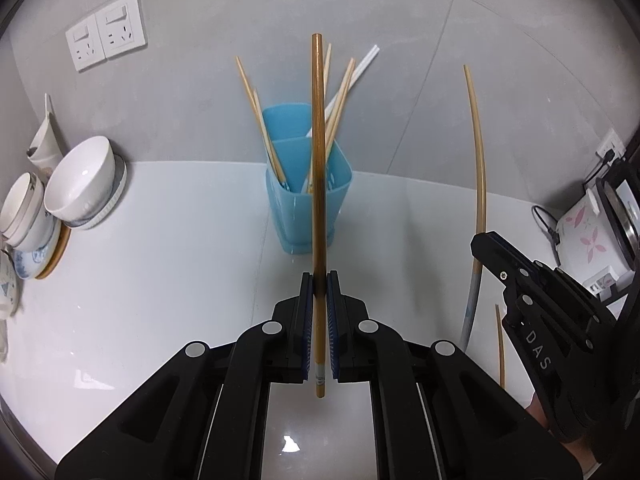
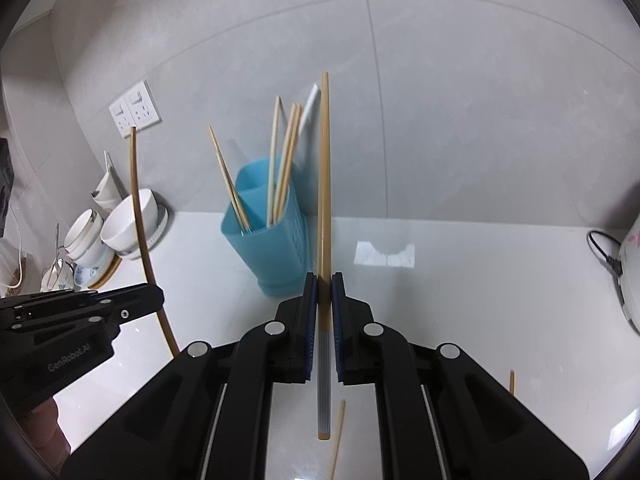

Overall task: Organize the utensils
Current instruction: 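Lift both chopsticks and carry them toward the blue holder, then lower the plain chopstick into the blue holder and open the left tool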

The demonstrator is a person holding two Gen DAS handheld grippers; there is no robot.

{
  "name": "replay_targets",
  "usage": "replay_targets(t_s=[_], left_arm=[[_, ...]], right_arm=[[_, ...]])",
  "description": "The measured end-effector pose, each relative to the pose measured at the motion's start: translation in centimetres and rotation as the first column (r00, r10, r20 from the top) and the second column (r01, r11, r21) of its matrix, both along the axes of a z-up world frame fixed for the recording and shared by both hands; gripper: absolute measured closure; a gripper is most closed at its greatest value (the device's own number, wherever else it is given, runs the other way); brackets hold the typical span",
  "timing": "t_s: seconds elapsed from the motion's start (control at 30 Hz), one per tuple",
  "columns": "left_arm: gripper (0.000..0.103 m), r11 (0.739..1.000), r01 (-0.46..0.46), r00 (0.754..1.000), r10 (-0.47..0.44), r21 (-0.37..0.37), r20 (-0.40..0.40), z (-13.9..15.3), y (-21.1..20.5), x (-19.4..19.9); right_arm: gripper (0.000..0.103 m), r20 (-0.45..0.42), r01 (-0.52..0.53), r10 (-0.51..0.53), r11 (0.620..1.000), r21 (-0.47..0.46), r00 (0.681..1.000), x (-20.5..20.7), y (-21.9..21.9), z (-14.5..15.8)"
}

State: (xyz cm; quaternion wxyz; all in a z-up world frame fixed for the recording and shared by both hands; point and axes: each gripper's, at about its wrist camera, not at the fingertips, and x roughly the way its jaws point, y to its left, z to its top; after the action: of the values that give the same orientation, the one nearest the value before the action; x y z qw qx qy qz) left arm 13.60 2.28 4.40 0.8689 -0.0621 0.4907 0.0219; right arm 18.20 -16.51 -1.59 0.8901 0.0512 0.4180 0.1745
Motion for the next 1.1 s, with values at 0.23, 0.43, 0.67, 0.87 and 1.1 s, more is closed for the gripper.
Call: replay_targets(t_s=[0.23,0.43,0.67,0.87,1.1], left_arm=[[0.097,1.0,-0.005,0.999,0.005,0.003,0.041,2.1,0.7,1.8],[0.097,1.0,-0.01,0.997,0.01,0.003,0.082,4.0,1.4,3.5],[0.097,1.0,-0.021,0.99,0.022,-0.01,0.137,6.1,2.4,6.0],[0.097,0.999,-0.014,0.985,0.021,-0.041,0.173,7.9,3.1,8.2],[0.097,0.999,-0.002,0.975,0.011,-0.042,0.22,8.2,3.5,10.8]], right_arm=[[0.096,0.039,0.0,-0.001,1.0,0.012,0.999,1.7,0.9,1.3],[0.096,0.07,0.008,-0.01,1.0,0.024,0.998,3.3,1.4,2.3],[0.096,0.097,0.002,-0.005,1.0,0.031,0.995,5.1,2.2,3.3],[0.096,0.109,-0.001,-0.003,0.999,0.039,0.994,6.6,3.0,3.6],[0.096,0.114,0.001,-0.009,0.997,0.076,0.993,7.8,2.8,3.8]])
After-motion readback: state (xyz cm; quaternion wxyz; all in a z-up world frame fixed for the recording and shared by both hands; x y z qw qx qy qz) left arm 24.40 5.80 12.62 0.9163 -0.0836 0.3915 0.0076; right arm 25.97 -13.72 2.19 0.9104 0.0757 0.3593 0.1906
